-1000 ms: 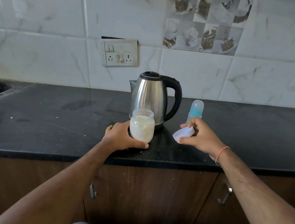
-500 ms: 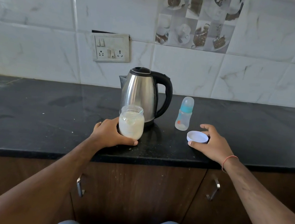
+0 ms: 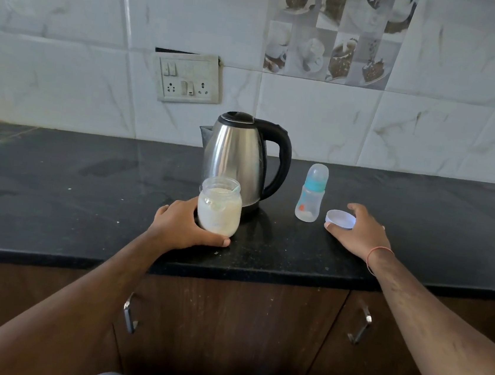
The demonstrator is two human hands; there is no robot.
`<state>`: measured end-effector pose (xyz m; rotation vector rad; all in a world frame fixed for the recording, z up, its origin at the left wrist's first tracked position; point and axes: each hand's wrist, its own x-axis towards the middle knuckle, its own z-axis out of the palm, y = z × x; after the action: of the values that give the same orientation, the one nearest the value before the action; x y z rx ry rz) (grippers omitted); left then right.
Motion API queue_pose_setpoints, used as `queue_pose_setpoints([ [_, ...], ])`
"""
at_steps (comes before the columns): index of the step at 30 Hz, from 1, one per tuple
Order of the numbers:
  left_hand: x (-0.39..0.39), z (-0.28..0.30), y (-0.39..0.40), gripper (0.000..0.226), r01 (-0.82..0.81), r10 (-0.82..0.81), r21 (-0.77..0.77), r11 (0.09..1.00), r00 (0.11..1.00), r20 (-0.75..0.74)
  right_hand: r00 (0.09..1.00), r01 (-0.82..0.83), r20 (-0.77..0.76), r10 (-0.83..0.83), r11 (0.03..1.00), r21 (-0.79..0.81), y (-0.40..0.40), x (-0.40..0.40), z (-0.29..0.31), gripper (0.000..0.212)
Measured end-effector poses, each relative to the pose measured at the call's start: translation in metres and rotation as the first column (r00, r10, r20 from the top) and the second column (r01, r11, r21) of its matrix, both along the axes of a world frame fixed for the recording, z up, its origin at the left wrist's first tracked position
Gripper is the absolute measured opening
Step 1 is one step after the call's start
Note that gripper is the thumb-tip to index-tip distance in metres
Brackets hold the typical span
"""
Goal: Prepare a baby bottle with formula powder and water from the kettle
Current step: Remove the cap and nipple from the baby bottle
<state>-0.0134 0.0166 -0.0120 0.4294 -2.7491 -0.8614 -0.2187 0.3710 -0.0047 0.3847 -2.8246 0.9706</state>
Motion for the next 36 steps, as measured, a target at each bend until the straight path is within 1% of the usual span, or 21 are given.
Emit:
queue_pose_setpoints([
  [2,0.000,0.000,-0.001,0.117,0.004,-0.004,0.004,1.000,1.000,-0.001,0.997,-0.010,-0.081,0.010,1.000,-0.006,-0.004,0.003,0.001,0.087],
  [5,-0.001,-0.001,-0.002,0.121,0.008,-0.008,0.007,1.000,1.000,-0.013,0.979,-0.108,-0.189,0.076,0.981,-0.160,-0.012,0.009,0.002,0.081],
  [7,-0.001,-0.001,-0.002,0.122,0.008,-0.008,0.009,1.000,1.000,-0.018,0.972,-0.135,-0.218,0.089,0.969,-0.207,-0.022,0.012,0.002,0.079],
  [10,0.001,-0.001,0.000,0.123,0.011,-0.010,0.020,1.000,1.000,-0.018,0.980,-0.117,-0.186,0.070,0.960,-0.254,-0.040,0.013,0.001,0.080],
  [13,0.002,0.000,0.000,0.123,0.012,-0.011,0.038,0.999,0.999,-0.031,0.984,-0.108,-0.166,0.070,0.968,-0.228,-0.053,0.013,0.003,0.078],
  [18,0.002,-0.001,-0.002,0.122,0.022,-0.020,0.048,0.999,0.999,-0.040,0.985,-0.106,-0.158,0.070,0.968,-0.227,-0.064,0.011,0.002,0.069],
  [22,0.001,-0.001,-0.002,0.122,0.023,-0.022,0.044,0.999,0.999,-0.035,0.984,-0.123,-0.152,0.097,0.977,-0.174,-0.070,0.019,0.000,0.060],
  [24,0.001,0.000,-0.002,0.122,0.015,-0.014,0.033,0.999,0.999,-0.030,0.981,-0.147,-0.151,0.123,0.977,-0.155,-0.074,0.030,0.000,0.058],
  [27,0.002,0.000,-0.002,0.121,0.011,-0.010,0.019,1.000,1.000,-0.026,0.973,-0.205,-0.146,0.181,0.964,-0.171,-0.084,0.050,0.000,0.060],
  [31,0.006,0.000,0.001,0.109,-0.025,0.024,-0.023,0.999,0.999,-0.043,0.952,-0.304,-0.098,0.289,0.922,-0.240,-0.100,0.083,0.003,0.067],
  [36,0.016,0.007,-0.009,0.103,-0.041,0.041,-0.018,0.999,0.999,-0.018,0.901,-0.429,-0.071,0.428,0.853,-0.298,-0.118,0.106,-0.002,0.057],
])
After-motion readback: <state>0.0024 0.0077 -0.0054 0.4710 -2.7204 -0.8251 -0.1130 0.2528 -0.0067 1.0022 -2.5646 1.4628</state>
